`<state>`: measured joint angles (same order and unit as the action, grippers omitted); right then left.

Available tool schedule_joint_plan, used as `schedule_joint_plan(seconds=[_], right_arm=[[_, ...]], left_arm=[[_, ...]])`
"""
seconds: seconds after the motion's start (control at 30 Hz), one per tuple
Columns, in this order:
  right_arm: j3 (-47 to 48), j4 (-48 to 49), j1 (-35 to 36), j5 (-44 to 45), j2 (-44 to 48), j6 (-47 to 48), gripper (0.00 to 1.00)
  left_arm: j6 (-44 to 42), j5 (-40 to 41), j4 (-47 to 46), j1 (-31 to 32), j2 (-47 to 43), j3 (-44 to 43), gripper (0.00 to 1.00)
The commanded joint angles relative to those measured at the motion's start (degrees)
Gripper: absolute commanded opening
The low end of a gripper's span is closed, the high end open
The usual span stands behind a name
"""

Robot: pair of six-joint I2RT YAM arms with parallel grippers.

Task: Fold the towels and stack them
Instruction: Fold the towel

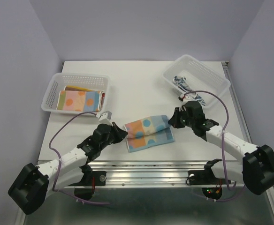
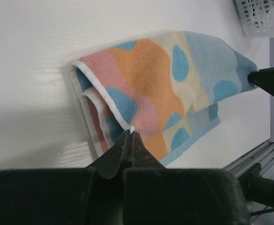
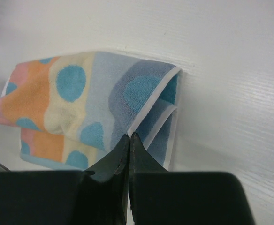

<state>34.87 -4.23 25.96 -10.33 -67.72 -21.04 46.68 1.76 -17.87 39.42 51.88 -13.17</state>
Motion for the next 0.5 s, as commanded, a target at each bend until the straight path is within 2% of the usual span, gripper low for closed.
schedule_joint_plan(seconds=[0.0,0.17,0.47], right_arm=[[-2.7,1.51,0.41,-2.24,2.94,-1.64,0.01],[-5.07,0.98,0.33,-2.07,5.41,-2.69,0.01],[-8.33,0.1,0.32,-3.82,7.52,-4.19,0.02]], left_arm=[[2.72,-0.35,0.11,0.83,-3.79,1.48,0.0],[3.25,0.44,5.38,1.01,-8.89,2.01,0.0],[6.67,-4.05,8.63,1.36,-8.02,3.67,0.0]])
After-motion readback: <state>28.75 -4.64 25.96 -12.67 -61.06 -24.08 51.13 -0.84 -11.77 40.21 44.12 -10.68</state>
